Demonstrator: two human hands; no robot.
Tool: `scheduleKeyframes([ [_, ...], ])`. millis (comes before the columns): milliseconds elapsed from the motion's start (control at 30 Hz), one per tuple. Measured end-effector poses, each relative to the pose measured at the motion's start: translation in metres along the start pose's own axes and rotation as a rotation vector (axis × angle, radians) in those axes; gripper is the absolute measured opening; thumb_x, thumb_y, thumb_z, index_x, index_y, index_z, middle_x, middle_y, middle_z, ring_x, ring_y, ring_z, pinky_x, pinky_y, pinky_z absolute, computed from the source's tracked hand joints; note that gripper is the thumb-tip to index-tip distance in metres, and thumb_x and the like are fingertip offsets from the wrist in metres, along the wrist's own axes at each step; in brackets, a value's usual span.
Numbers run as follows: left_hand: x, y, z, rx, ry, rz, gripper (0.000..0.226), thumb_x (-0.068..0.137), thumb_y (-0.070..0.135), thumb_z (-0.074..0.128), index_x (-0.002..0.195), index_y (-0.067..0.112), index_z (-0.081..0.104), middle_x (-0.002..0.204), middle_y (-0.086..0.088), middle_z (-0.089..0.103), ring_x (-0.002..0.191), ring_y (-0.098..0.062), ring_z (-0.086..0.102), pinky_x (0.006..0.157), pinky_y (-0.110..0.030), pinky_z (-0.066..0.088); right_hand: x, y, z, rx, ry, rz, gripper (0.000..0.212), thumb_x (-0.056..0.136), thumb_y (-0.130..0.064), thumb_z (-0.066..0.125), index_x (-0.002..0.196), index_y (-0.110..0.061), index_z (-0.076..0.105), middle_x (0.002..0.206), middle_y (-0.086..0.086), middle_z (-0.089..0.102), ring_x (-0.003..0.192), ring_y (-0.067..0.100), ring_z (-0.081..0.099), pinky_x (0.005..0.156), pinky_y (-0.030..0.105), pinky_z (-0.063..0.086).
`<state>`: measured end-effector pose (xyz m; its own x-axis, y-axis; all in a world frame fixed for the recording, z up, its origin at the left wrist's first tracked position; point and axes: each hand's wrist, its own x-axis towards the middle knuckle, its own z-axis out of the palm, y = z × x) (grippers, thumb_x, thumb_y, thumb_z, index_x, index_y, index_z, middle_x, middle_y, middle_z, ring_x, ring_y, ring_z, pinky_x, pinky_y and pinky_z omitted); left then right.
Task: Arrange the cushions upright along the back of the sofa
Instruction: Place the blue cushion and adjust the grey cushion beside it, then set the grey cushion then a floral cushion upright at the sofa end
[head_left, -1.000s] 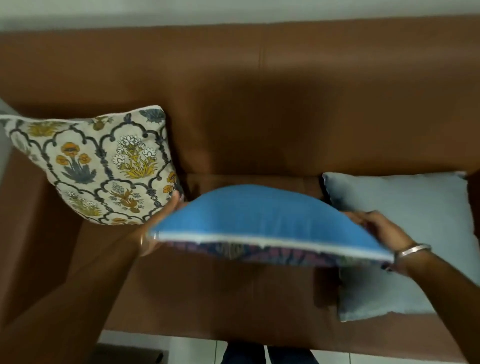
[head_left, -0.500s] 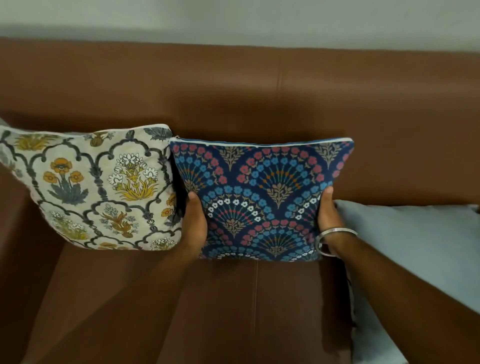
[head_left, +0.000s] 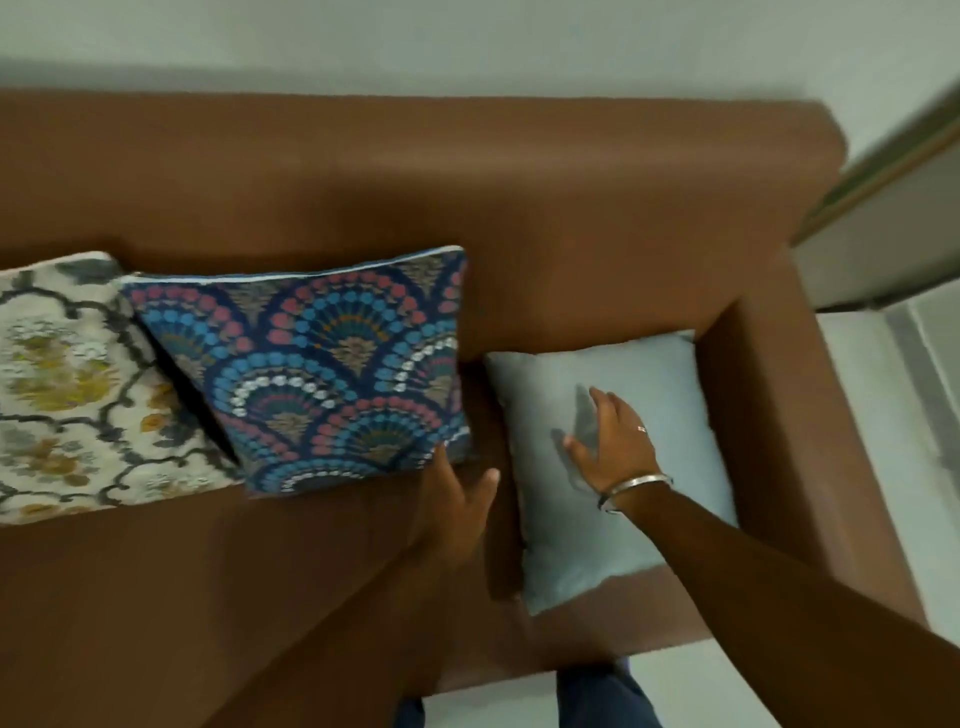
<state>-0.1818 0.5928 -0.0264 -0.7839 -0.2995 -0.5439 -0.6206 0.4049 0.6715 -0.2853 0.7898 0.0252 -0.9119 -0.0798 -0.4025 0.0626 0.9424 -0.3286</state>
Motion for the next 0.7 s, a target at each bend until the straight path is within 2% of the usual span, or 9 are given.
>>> scheduleKeyframes([
  [100, 0.023, 0.045, 0.075, 0.028, -0.16, -0.01, 0.098, 0.089, 0.058, 0.062, 0.163, 0.013, 0.015, 0.169, -0.015, 0.026, 0.155, -0.034, 0.028, 0.125, -0.044, 0.025, 0.001, 0.091, -0.01, -0.031, 0.003, 0.163, 0.081, 0.086, -0.05, 0.059, 0.15, -0.014, 0.027, 0.155, 0.019, 0.033, 0.142, 0.037, 0.03, 0.114, 0.047, 0.03],
  [167, 0.033, 0.063, 0.112, 0.041, -0.063, -0.05, 0.095, 0.09, 0.055, 0.064, 0.161, 0.01, 0.021, 0.166, -0.019, 0.031, 0.152, -0.037, 0.032, 0.124, -0.044, 0.025, 0.01, 0.149, -0.014, 0.067, 0.049, 0.275, 0.082, 0.085, -0.049, 0.061, 0.15, -0.013, 0.028, 0.154, 0.023, 0.031, 0.142, 0.04, 0.029, 0.113, 0.05, 0.029],
  [233, 0.032, 0.066, 0.135, 0.015, 0.093, -0.087, 0.091, 0.088, 0.052, 0.066, 0.158, 0.006, 0.029, 0.159, -0.024, 0.04, 0.145, -0.041, 0.041, 0.12, -0.046, 0.031, 0.016, 0.196, -0.016, 0.205, 0.077, 0.384, 0.086, 0.085, -0.051, 0.061, 0.151, -0.011, 0.024, 0.154, 0.028, 0.03, 0.141, 0.044, 0.029, 0.112, 0.052, 0.027],
  [333, 0.023, 0.062, 0.159, -0.091, 0.265, -0.176, 0.097, 0.081, 0.069, 0.053, 0.155, 0.009, 0.036, 0.152, -0.022, 0.051, 0.138, -0.04, 0.051, 0.115, -0.047, 0.04, 0.025, 0.252, -0.01, 0.402, -0.054, 0.43, 0.089, 0.086, -0.053, 0.059, 0.153, -0.013, 0.017, 0.153, 0.026, 0.034, 0.138, 0.043, 0.036, 0.112, 0.05, 0.03],
  [433, 0.017, 0.055, 0.174, -0.186, 0.342, -0.201, 0.08, 0.089, 0.065, 0.05, 0.149, 0.011, 0.045, 0.153, -0.016, 0.052, 0.141, -0.034, 0.048, 0.117, -0.029, 0.029, 0.036, 0.271, -0.006, 0.557, -0.246, 0.431, 0.085, 0.088, -0.057, 0.052, 0.154, -0.02, 0.014, 0.154, 0.016, 0.038, 0.136, 0.038, 0.042, 0.108, 0.042, 0.033],
  [500, 0.016, 0.054, 0.172, -0.246, 0.267, -0.265, 0.072, 0.094, 0.061, 0.052, 0.149, 0.015, 0.045, 0.153, -0.011, 0.053, 0.141, -0.033, 0.048, 0.117, -0.034, 0.032, 0.039, 0.273, -0.007, 0.596, -0.316, 0.388, 0.082, 0.088, -0.058, 0.05, 0.154, -0.024, 0.016, 0.153, 0.011, 0.041, 0.135, 0.035, 0.044, 0.106, 0.039, 0.035],
  [567, 0.018, 0.058, 0.156, -0.304, 0.15, -0.274, 0.056, 0.095, 0.056, 0.056, 0.141, 0.025, 0.05, 0.148, -0.002, 0.056, 0.133, -0.024, 0.055, 0.109, -0.036, 0.041, 0.041, 0.273, -0.022, 0.603, -0.323, 0.323, 0.082, 0.085, -0.059, 0.056, 0.152, -0.026, 0.023, 0.15, 0.007, 0.044, 0.134, 0.032, 0.046, 0.106, 0.038, 0.037],
  [633, 0.022, 0.062, 0.12, -0.385, -0.032, -0.279, 0.042, 0.092, 0.053, 0.061, 0.128, 0.033, 0.059, 0.14, 0.004, 0.063, 0.123, -0.015, 0.064, 0.098, -0.029, 0.049, 0.046, 0.274, -0.053, 0.648, -0.33, 0.28, 0.074, 0.077, -0.06, 0.064, 0.143, -0.033, 0.043, 0.138, 0.001, 0.055, 0.124, 0.027, 0.055, 0.106, 0.04, 0.042],
  [700, 0.021, 0.062, 0.073, -0.575, -0.226, -0.403, 0.049, 0.088, 0.06, 0.063, 0.126, 0.029, 0.07, 0.131, -0.003, 0.072, 0.117, -0.02, 0.07, 0.103, -0.039, 0.052, 0.059, 0.274, -0.088, 0.774, -0.4, 0.285, 0.052, 0.07, -0.058, 0.065, 0.117, -0.038, 0.067, 0.121, -0.001, 0.07, 0.105, 0.021, 0.066, 0.094, 0.04, 0.051],
])
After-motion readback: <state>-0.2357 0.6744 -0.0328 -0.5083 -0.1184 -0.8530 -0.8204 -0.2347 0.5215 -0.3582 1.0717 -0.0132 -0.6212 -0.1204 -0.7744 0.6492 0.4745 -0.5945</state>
